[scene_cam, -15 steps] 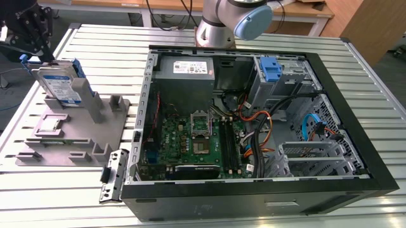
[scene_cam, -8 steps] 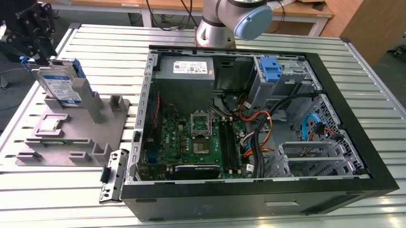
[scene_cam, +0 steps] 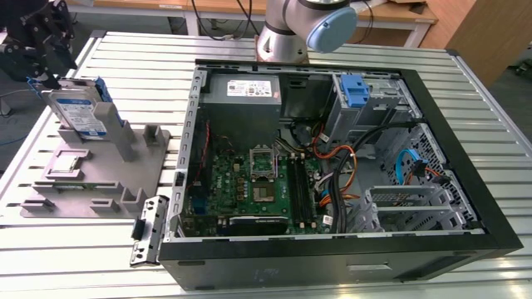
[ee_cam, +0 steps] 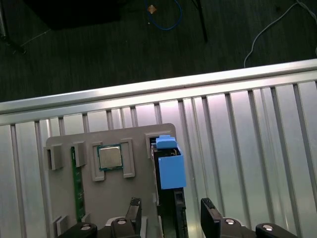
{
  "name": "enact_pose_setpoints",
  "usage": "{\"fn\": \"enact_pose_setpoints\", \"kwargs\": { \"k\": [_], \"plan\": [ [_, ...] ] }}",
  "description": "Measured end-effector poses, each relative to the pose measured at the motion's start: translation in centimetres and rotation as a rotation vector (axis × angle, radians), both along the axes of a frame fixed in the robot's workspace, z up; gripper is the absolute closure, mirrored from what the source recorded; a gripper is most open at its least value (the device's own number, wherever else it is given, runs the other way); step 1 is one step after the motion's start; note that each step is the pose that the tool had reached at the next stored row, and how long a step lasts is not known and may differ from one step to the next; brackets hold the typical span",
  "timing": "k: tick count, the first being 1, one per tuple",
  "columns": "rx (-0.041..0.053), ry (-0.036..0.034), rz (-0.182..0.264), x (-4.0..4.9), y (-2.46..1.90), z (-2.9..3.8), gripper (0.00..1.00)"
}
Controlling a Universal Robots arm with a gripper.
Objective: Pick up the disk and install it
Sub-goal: 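Pick up the disk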
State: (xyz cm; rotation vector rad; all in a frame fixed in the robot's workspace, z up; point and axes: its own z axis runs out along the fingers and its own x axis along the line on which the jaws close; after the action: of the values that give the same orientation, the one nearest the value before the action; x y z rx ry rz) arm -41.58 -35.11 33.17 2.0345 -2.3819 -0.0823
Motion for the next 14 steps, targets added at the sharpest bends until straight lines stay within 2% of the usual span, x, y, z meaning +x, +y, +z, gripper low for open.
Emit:
{"fn": "enact_pose_setpoints", "kwargs": {
  "k": [7, 14],
  "plan": [
    [0.0009, -0.0098, 0.041, -0.04, 0.0, -0.28, 0.41],
    [0.0038, -0.0104, 0.055, -0.53, 0.0, -0.87, 0.41]
  ]
}}
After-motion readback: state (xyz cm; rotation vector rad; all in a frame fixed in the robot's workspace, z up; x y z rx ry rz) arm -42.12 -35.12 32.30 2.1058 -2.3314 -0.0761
